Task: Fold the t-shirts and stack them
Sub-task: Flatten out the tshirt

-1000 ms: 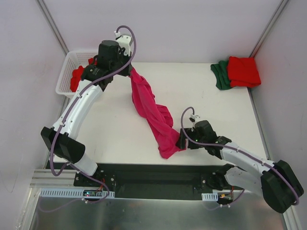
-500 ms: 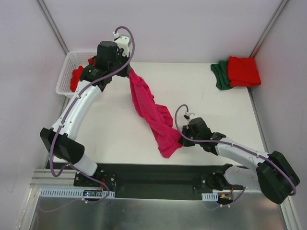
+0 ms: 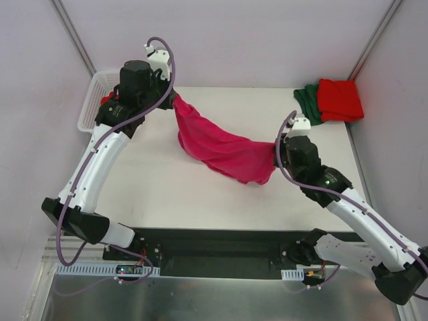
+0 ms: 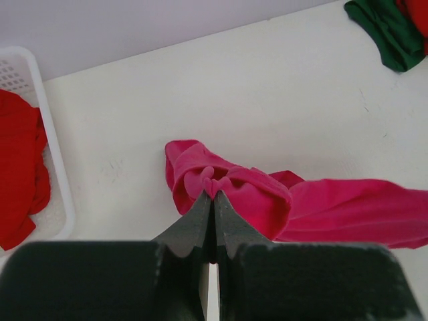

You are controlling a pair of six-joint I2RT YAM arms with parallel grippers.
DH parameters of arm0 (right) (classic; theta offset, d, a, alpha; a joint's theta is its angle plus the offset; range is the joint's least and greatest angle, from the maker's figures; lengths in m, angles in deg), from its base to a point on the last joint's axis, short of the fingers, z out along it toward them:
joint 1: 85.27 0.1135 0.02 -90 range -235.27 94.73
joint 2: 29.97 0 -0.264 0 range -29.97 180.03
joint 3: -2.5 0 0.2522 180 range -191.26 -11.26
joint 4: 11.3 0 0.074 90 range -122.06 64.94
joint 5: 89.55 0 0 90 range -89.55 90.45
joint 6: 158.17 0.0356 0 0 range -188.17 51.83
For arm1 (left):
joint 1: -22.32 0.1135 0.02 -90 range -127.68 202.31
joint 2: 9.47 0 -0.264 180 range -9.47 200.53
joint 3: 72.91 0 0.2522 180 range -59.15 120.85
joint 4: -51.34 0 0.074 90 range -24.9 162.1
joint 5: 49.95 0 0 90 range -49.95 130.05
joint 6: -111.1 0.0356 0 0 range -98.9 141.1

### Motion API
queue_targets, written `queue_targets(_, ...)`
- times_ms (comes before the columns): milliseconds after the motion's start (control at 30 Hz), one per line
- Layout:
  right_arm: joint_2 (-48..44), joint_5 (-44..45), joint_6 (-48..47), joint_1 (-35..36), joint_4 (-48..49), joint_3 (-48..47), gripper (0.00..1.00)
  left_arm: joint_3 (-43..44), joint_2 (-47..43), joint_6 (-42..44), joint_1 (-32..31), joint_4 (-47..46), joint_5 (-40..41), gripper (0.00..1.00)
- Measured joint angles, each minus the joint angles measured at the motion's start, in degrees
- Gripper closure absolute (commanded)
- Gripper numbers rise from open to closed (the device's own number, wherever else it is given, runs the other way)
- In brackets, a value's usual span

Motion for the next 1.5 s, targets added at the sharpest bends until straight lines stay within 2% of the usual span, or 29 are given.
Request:
queue_targets(367, -4.2, 17.8, -10.8, 0.0, -5.9, -12.7, 0.99, 0.0, -10.6, 0.0, 0.3, 0.2, 3.9, 1.00)
queue_targets(567, -5.6, 21.7, -18.0, 0.0, -5.1, -18.6, 0.99, 1.8, -16.1, 0.0, 0.3, 0.4, 5.6, 1.00)
queue_targets(967, -11.1, 17.5, -30.3, 0.0, 0.3, -28.2, 0.98, 5.1, -25.8, 0.0, 0.3, 0.5, 1.8, 1.00)
queue_targets(1233, -13.5, 11.3, -32.9, 0.1, 0.7, -35.3, 0.99, 7.1, -30.6, 0.0, 0.3, 0.6, -1.1, 1.00)
queue_targets(1500, -13.3, 9.6, -33.9, 0.2, 0.6, -36.6, 0.99, 10.4, -31.4, 0.0, 0.3, 1.2, -2.2, 1.00)
